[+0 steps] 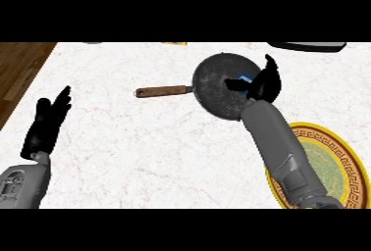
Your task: Pick the can from the plate and place it in the pan
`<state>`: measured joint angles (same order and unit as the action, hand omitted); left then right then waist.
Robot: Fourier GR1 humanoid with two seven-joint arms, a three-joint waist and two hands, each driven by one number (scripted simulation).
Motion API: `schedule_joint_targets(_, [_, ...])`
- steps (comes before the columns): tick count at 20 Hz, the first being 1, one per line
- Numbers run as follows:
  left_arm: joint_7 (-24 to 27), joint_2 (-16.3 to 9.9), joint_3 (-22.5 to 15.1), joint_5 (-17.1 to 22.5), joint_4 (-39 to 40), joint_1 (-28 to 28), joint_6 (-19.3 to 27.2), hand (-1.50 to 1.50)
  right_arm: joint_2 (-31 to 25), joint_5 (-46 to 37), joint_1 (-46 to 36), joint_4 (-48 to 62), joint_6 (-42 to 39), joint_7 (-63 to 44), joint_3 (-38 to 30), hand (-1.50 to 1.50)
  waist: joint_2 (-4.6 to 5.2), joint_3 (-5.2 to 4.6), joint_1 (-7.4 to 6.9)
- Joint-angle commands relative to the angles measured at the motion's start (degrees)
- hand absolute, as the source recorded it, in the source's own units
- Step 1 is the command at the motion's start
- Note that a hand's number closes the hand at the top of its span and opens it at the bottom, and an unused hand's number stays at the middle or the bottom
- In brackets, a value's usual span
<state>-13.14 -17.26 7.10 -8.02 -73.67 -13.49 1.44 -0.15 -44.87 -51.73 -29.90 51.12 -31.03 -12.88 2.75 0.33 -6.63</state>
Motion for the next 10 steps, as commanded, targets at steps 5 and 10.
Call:
schedule_joint_targets(5, [1.37, -0.12, 0.26, 0.54, 1.20, 0.37, -1.00, 0.00, 0.14, 6.72, -1.73, 1.38, 12.03, 12.26, -3.83, -1.50, -0.05, -0.07, -0.08])
schedule_joint_targets(10, [-0.92, -0.25, 0.52, -0.76, 0.22, -0.33, 0.96, 0.00, 0.14, 10.71, -3.35, 2.74, 17.51, 16.71, -6.75, -1.50, -0.91, -0.14, 1.53])
